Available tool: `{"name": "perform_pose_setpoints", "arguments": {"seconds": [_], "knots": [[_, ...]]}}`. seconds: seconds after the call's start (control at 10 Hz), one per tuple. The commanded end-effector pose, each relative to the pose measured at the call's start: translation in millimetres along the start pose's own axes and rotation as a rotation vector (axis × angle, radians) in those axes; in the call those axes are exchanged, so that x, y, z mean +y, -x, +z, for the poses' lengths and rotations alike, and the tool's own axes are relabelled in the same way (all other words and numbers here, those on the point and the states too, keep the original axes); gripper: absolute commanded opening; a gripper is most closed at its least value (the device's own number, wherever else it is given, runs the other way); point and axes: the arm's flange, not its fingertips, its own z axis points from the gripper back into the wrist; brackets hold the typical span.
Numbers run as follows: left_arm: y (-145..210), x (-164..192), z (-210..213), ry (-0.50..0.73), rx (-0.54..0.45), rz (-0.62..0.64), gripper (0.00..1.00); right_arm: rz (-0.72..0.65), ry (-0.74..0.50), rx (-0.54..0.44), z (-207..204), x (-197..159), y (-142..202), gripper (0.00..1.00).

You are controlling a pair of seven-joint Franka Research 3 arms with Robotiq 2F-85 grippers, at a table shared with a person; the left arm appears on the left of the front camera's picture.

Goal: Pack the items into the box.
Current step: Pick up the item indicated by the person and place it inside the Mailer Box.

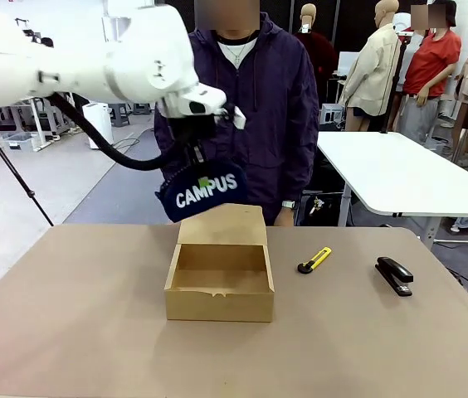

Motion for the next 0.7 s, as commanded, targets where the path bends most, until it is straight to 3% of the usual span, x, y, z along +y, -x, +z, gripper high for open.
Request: {"name": "perform_pose_setpoints", "arguments": {"seconds": [0.0,0.2,0.6], "knots": [[5,4,-16,0.0,0.084,-0.18,0.0,0.024,-0.028,-0.023,-1,2,-3,1.0],[-1,-7,-44,0.094,0.073,-0.272,0.0,0.024,-0.028,-0.023,-1,2,-3,1.0],[-6,-18,-99,0.264,0.119,-0.309,0.0,0.024,-0.028,-0.023,-1,2,-3,1.0]]}}
